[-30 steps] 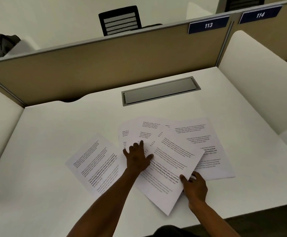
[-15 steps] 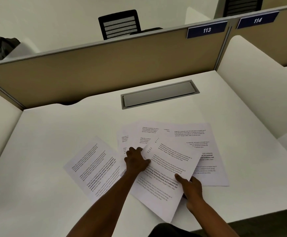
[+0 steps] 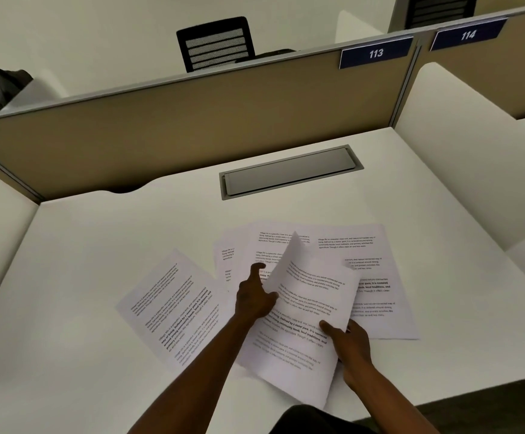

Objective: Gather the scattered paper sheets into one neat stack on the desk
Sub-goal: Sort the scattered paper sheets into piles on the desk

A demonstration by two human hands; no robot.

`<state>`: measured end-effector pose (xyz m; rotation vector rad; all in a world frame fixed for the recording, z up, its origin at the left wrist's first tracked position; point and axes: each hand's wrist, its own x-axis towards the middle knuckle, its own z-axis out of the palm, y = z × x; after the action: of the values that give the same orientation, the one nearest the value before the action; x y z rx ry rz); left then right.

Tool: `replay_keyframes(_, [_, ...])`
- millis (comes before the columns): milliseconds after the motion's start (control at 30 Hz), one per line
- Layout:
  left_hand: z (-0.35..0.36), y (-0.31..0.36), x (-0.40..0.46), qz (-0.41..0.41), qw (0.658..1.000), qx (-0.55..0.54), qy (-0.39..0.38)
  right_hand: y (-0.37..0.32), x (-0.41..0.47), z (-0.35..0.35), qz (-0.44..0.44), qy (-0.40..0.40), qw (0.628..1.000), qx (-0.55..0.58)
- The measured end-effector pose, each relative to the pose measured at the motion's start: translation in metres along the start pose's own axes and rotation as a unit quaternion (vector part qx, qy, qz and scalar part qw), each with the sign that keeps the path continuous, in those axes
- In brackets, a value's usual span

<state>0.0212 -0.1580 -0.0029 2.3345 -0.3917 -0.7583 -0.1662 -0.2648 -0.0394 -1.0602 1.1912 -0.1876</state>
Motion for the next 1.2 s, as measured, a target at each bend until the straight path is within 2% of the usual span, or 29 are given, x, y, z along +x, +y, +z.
replay_keyframes(100, [-0.007, -0.017, -0.004, -0.04, 0.988, -0.141, -0.057, -0.001, -0.002, -0.002, -0.025, -0.001, 0.999, -0.039])
replay_keyframes(200, [-0.012, -0.039, -0.016, -0.091, 0.928, -0.345, -0.113, -0.006, -0.009, -0.001, -0.055, 0.0, 0.993, -0.105])
replay_keyframes(333, [-0.017, -0.058, -0.047, -0.082, 0.845, -0.506, -0.15, -0.013, -0.02, 0.001, -0.111, 0.002, 0.977, -0.182])
replay_keyframes(400, [-0.02, -0.064, -0.061, -0.086, 0.805, -0.565, -0.161, -0.018, -0.022, 0.001, -0.112, -0.016, 0.978, -0.176])
replay_keyframes(500, [-0.024, -0.074, -0.076, -0.09, 0.751, -0.637, -0.151, -0.025, -0.018, 0.003, -0.053, -0.084, 0.99, -0.101])
replay_keyframes(533, [-0.025, -0.075, -0.08, -0.092, 0.744, -0.646, -0.144, -0.028, -0.017, 0.002, -0.033, -0.109, 0.99, -0.077])
replay_keyframes(567, [-0.027, -0.077, -0.083, -0.098, 0.758, -0.632, -0.126, -0.032, -0.017, 0.004, -0.023, -0.137, 0.988, -0.062])
replay_keyframes(600, [-0.028, -0.08, -0.085, -0.106, 0.794, -0.591, -0.099, -0.036, -0.017, 0.004, -0.025, -0.16, 0.985, -0.059])
replay_keyframes(667, [-0.029, -0.085, -0.089, -0.108, 0.893, -0.436, -0.03, -0.038, -0.013, 0.006, -0.053, -0.176, 0.978, -0.095])
replay_keyframes(700, [-0.028, -0.089, -0.09, -0.109, 0.928, -0.354, 0.02, -0.036, -0.009, 0.005, -0.066, -0.172, 0.976, -0.117])
replay_keyframes(733, [-0.028, -0.095, -0.092, -0.106, 0.948, -0.286, 0.087, -0.034, -0.005, 0.006, -0.075, -0.168, 0.974, -0.13])
replay_keyframes(800, [-0.031, -0.115, -0.094, -0.077, 0.954, -0.178, 0.227, -0.03, 0.003, 0.007, -0.082, -0.16, 0.972, -0.149])
replay_keyframes(833, [-0.032, -0.128, -0.094, -0.068, 0.956, -0.11, 0.264, -0.028, 0.005, 0.007, -0.086, -0.153, 0.971, -0.164])
replay_keyframes(900, [-0.033, -0.156, -0.094, -0.07, 0.961, 0.047, 0.263, -0.024, 0.009, 0.005, -0.098, -0.144, 0.968, -0.182])
replay_keyframes(967, [-0.031, -0.18, -0.097, -0.062, 0.956, 0.146, 0.245, -0.021, 0.012, 0.004, -0.101, -0.14, 0.967, -0.188])
replay_keyframes(1100, [-0.029, -0.195, -0.109, -0.062, 0.95, 0.182, 0.247, -0.034, 0.01, 0.012, -0.096, -0.168, 0.964, -0.181])
replay_keyframes(1200, [-0.032, -0.197, -0.118, -0.092, 0.951, 0.146, 0.256, -0.05, 0.004, 0.027, -0.095, -0.2, 0.963, -0.156])
